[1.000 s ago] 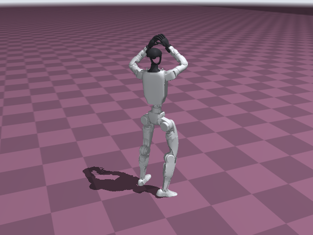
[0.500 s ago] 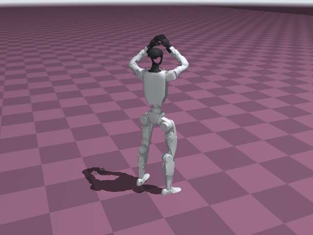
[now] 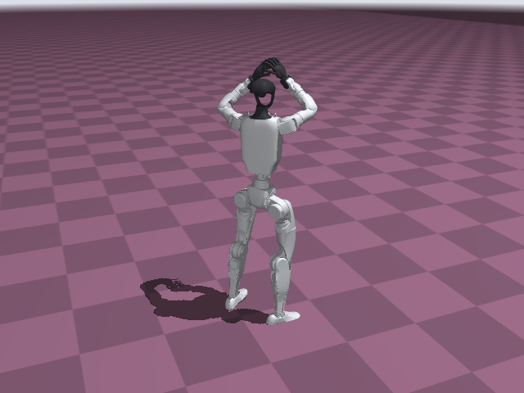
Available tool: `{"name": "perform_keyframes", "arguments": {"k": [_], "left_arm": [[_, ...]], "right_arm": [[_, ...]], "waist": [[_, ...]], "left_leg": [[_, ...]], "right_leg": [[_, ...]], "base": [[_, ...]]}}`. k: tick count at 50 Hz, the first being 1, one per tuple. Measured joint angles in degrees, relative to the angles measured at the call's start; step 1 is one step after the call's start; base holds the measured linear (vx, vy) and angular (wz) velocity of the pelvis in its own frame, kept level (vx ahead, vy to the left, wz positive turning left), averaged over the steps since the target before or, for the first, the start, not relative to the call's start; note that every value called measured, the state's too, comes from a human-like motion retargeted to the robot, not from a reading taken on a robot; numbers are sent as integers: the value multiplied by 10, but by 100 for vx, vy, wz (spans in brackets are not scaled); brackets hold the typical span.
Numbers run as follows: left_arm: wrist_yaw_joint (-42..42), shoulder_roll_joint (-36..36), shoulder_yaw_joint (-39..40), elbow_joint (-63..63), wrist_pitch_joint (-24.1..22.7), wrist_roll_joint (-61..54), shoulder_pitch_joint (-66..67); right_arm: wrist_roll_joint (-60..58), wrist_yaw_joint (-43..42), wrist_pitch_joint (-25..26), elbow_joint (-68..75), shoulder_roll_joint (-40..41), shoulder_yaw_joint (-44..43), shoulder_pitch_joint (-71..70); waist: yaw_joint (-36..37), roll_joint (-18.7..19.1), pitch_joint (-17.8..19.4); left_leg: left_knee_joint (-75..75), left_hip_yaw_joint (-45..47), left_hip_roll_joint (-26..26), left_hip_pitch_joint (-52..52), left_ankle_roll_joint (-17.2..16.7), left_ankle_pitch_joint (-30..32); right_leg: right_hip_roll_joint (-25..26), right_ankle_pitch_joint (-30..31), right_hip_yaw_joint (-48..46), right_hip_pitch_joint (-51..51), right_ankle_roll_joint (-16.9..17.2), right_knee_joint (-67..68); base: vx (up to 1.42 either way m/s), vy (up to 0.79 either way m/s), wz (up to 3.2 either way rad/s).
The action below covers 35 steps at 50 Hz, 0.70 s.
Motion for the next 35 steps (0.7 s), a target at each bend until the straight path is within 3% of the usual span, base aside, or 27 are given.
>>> {"name": "perform_keyframes", "arguments": {"k": [22,25,31,35], "left_arm": [[-12,1,5,8,4,-8,5],[-12,3,6,6,5,-10,7],[-11,0,11,3,11,-10,16],[-12,-7,13,4,13,-9,21]], "right_arm": [[-7,1,2,-12,-21,8,-5],[-13,1,6,-14,-24,14,-8],[-36,-2,22,-15,-25,23,-13],[-44,-1,26,-13,-24,24,-14]], "waist": [[-10,-7,-10],[-2,-15,-11],[25,-45,1],[38,-49,2]], "left_leg": [[27,-8,26,-15,16,9],[38,5,22,-22,31,21],[123,53,-2,-65,94,35],[157,46,-21,-112,95,26]], "right_leg": [[21,-30,-4,0,11,17],[18,-32,4,-2,14,16],[-6,-28,35,-3,18,4],[-5,-22,58,-11,18,-5]], "base": [[5,-11,4],[4,-15,-17],[4,-13,-40],[5,-7,-52]]}}
